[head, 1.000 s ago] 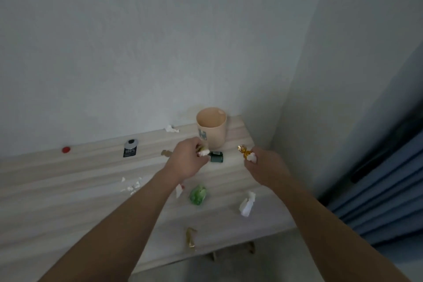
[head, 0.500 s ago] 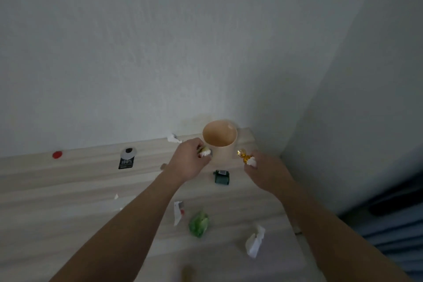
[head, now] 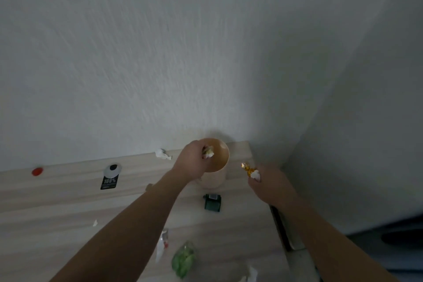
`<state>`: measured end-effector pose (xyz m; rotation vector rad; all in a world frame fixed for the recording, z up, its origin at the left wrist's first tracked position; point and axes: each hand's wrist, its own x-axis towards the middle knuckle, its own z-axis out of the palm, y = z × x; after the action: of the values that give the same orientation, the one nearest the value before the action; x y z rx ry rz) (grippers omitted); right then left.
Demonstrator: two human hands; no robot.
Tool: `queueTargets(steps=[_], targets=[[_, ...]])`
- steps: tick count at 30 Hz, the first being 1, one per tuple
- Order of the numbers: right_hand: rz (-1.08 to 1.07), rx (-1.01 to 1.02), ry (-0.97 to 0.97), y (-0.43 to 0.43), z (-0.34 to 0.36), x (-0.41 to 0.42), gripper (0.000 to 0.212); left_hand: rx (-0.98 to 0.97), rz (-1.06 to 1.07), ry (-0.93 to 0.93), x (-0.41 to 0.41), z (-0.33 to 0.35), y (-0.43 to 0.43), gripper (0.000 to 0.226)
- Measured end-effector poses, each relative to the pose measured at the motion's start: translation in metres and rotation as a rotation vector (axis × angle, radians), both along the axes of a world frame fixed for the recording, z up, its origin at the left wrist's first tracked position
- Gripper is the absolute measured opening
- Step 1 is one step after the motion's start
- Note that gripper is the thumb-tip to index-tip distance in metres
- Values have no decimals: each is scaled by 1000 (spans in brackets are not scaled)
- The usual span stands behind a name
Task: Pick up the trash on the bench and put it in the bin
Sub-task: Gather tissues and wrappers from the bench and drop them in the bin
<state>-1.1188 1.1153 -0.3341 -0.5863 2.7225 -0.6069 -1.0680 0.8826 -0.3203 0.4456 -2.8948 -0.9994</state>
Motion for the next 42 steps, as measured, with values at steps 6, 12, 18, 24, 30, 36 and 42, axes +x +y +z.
queueTargets(steps=[6, 12, 18, 24, 30, 36, 42], targets=[[40, -48, -46, 3, -21, -47, 24, -27, 54, -57, -38, -22, 6, 22], [61, -52, -79, -2, -39, -65, 17, -69, 65, -186, -52, -35, 3, 48], [37, -33, -97, -1, -48, -71, 20, -89, 19, -219, -60, -41, -3, 61], [29, -23, -67, -6, -40, -69, 15, -268, -20, -194, -51, -39, -14, 66], [57, -38, -31, -5, -28, -52, 18, -374, -50, -183, -31, -31, -17, 67], [60, -43, -51, 7, -19, -44, 27, -359, -73, -139, -19, -28, -13, 64], [-25, -19, -35, 24, -21, -39, 22, -321, -95, -85, -13, -26, 10, 66]])
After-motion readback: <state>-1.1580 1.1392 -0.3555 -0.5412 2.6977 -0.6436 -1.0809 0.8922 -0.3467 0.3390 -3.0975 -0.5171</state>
